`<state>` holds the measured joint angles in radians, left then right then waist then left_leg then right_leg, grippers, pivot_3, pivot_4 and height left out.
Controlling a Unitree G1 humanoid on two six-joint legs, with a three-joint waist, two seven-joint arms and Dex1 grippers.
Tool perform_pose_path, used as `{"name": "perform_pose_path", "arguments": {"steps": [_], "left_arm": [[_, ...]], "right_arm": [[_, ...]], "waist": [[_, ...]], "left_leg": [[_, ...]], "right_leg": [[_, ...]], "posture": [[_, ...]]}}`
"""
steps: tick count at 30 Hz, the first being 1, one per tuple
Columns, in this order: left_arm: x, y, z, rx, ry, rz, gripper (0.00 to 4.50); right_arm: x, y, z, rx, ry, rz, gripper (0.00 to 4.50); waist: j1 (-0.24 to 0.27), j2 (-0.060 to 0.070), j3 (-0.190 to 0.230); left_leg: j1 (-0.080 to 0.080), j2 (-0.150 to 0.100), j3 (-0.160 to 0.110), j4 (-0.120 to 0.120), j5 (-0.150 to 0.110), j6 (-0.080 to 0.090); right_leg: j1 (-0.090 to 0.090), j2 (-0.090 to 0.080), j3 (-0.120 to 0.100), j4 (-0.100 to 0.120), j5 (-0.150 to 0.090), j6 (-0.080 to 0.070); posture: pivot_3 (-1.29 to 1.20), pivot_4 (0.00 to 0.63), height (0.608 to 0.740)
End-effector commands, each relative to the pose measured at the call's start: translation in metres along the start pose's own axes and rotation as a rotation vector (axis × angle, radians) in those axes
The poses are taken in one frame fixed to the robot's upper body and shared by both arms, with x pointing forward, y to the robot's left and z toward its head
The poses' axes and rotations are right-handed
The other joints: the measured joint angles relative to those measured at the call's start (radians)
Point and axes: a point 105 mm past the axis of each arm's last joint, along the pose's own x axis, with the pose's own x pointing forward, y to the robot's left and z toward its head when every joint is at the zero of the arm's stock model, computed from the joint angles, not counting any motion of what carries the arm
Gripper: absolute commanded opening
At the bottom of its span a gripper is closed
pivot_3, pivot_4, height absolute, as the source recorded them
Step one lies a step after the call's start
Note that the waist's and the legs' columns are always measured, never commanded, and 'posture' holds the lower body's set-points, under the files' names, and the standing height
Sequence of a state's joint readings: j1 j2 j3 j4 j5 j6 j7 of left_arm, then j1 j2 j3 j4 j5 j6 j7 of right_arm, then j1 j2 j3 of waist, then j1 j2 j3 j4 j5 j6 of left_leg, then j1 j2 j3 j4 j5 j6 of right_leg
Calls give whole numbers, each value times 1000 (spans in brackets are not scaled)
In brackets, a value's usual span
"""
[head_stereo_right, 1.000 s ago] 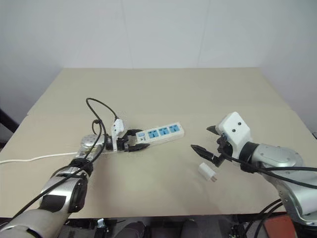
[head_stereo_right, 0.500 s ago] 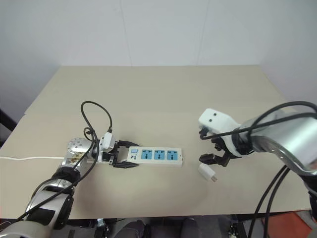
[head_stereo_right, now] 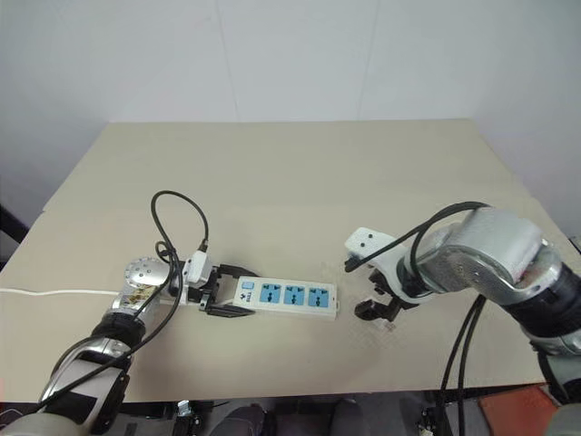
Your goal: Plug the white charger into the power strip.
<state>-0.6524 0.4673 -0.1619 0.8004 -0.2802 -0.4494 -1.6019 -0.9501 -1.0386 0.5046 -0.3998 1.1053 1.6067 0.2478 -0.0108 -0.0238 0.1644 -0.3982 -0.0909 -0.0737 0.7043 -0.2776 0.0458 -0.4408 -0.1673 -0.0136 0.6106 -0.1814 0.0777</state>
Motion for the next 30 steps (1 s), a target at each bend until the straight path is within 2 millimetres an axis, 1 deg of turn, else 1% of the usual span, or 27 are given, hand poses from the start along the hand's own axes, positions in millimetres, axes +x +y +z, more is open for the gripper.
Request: {"name": "perform_pose_path", "arguments": {"steps": [1, 6, 11, 16, 19, 22, 25, 28, 29, 30], "left_arm": [[3, -6, -3, -12, 11, -30, 3281], [2, -7, -4, -14, 18, -29, 3281], [2, -7, -5, -12, 28, -18, 3281], [2, -8, -5, -14, 28, -16, 3281], [1, -8, -5, -16, 28, -15, 3281], [1, -8, -5, -19, 28, -16, 3281], [2, -7, -4, -20, 30, -19, 3281], [3, -6, -4, -20, 31, -19, 3281], [3, -6, -4, -20, 33, -20, 3281], [3, -6, -4, -20, 35, -21, 3281]], "right_arm": [[1, 0, 4, 23, -7, -7, 4500], [12, -5, -2, 69, 33, -44, 4500], [17, -12, -2, 122, 42, -58, 4500], [23, -10, -5, 141, 63, -49, 4500], [25, -11, -9, 148, 83, -63, 4500], [25, -7, -10, 153, 85, -42, 4500], [26, -8, -11, 168, 86, -39, 3935], [26, -8, -12, 177, 88, -43, 2948], [25, -8, -12, 176, 89, -43, 2540], [25, -8, -12, 176, 88, -45, 2251]], "waist": [[0, 0, 0], [-1, 0, 0], [-1, 0, 0], [-2, 0, 0], [-1, 0, 0], [-1, 0, 0], [-1, 0, 0], [-1, 0, 0], [-1, 0, 0], [-1, 0, 0]], "left_leg": [[0, 0, 0, 0, 0, -1], [0, 0, 0, 0, 0, -1], [0, 0, 0, 0, 0, 0], [0, 0, 0, 0, 0, 0], [0, 0, 0, 0, 0, 1], [0, 0, 0, 0, 0, 0], [0, 0, 0, 0, 0, 1], [0, 0, 0, 0, 0, 1], [0, 0, 0, 0, 0, 1], [0, 0, 0, 0, 0, 1]], "right_leg": [[0, 0, 0, 0, 0, 0], [0, 0, 0, 0, 0, 0], [0, 0, 0, 0, 0, 0], [1, 0, 0, 0, 0, 0], [1, 0, 0, 0, 0, 0], [1, 0, 0, 1, 0, 0], [1, 0, 0, 1, 0, 0], [1, 0, 0, 1, 0, 0], [1, 0, 0, 1, 0, 0], [1, 0, 0, 1, 0, 0]], "posture": [[0, 150, 740], [0, 150, 740], [0, 150, 740], [0, 150, 740], [0, 150, 740], [0, 150, 740], [0, 150, 740], [0, 150, 740], [0, 150, 740], [0, 150, 740]]}}
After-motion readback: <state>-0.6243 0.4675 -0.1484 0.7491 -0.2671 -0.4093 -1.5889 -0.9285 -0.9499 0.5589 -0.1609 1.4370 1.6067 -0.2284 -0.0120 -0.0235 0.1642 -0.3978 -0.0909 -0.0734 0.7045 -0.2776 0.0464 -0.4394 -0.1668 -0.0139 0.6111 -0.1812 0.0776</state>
